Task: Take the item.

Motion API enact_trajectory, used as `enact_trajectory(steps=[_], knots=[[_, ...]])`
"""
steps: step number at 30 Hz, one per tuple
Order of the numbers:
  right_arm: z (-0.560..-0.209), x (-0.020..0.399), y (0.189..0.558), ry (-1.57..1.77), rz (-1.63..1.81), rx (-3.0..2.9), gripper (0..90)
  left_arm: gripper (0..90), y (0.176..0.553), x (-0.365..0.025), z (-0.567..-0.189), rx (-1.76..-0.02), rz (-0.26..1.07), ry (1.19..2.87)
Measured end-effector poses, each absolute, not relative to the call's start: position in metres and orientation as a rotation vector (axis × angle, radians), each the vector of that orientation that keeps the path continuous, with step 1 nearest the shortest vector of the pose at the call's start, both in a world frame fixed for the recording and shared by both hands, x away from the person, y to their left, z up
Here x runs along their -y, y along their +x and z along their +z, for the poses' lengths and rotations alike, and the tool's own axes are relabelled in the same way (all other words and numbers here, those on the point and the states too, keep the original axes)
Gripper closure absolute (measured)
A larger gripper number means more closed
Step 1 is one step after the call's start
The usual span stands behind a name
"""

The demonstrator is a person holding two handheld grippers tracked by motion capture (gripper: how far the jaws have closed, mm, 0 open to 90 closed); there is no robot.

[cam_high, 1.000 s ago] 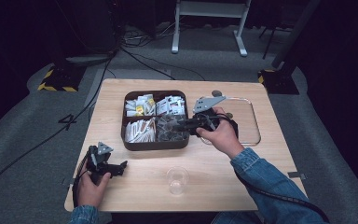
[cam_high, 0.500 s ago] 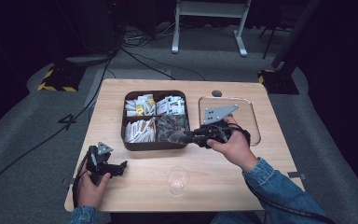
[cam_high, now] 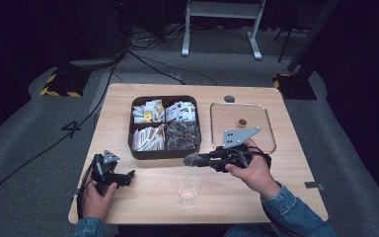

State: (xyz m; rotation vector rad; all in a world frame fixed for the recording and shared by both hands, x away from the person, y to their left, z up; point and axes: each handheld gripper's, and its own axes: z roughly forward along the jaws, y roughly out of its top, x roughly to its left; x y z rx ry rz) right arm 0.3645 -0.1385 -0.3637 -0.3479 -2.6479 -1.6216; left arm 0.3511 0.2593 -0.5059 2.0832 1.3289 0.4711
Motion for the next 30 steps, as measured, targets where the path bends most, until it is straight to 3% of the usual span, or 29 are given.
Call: enact_trajectory(steps=[30], knots=[[-0.396,0.123,0.34,-0.272,-1.36,2.723,82.0,0.2,0.351,-0.259,-0.506,-1.328,0.468,2.085]])
